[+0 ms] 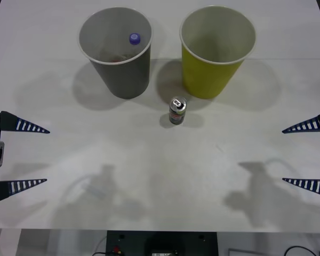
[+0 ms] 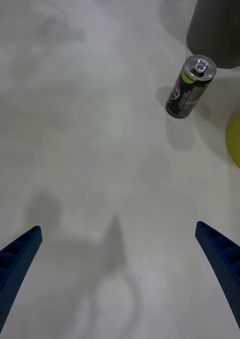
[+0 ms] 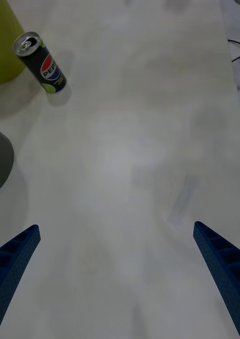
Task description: Put the can into the green bin and the plastic bottle into the gray bin
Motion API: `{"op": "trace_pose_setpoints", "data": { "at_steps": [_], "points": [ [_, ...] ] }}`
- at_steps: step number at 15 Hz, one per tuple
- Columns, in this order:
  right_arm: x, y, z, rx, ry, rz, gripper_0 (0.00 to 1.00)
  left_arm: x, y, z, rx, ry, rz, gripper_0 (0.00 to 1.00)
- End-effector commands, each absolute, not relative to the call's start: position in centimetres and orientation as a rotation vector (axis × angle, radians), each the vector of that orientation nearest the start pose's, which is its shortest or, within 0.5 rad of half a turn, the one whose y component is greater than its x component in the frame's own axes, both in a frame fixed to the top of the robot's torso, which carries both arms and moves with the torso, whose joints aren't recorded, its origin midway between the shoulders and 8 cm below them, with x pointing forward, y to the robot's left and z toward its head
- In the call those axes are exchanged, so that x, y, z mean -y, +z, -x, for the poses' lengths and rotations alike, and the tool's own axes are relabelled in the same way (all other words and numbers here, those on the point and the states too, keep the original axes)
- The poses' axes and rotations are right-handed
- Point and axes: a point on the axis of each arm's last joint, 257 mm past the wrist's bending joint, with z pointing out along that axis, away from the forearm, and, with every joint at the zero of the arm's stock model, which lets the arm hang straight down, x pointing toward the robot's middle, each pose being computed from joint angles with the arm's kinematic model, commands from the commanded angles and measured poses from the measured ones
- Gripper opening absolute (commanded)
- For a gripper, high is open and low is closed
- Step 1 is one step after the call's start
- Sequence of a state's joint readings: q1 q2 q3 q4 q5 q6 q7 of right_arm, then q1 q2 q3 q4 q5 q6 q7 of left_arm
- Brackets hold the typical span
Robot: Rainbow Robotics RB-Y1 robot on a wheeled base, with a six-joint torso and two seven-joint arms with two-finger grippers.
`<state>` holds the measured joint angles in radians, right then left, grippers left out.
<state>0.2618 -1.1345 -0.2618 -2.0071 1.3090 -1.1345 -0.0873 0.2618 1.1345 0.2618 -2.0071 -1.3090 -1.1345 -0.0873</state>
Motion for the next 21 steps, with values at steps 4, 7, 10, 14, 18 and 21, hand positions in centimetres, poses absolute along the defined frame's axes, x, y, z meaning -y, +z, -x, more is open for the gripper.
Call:
{"op": "trace_pose_setpoints", "data": {
  "at_steps": [4,7,10,14,18,21],
  "points": [
    [28.2,-17.4,-33.3,-1.611,0.257,1.629,1.00,-28.6,-16.7,-34.1,-1.444,-0.118,-1.762,1.00],
    [28.2,-17.4,-33.3,-1.605,0.255,1.632,1.00,-28.6,-16.7,-34.1,-1.444,-0.118,-1.762,1.00],
    [27.6,-17.5,-33.7,-1.601,0.265,1.596,1.00,-28.6,-16.7,-34.1,-1.444,-0.118,-1.762,1.00],
    [25.8,-18.8,-34.7,-1.602,0.274,1.506,1.00,-28.6,-16.7,-34.1,-1.444,-0.118,-1.762,1.00],
    [24.5,-20.4,-35.6,-1.628,0.278,1.396,1.00,-28.6,-16.7,-34.1,-1.444,-0.118,-1.762,1.00],
    [23.2,-21.3,-36.4,-1.645,0.241,1.291,1.00,-28.6,-16.7,-34.1,-1.444,-0.118,-1.762,1.00]
  ]
}}
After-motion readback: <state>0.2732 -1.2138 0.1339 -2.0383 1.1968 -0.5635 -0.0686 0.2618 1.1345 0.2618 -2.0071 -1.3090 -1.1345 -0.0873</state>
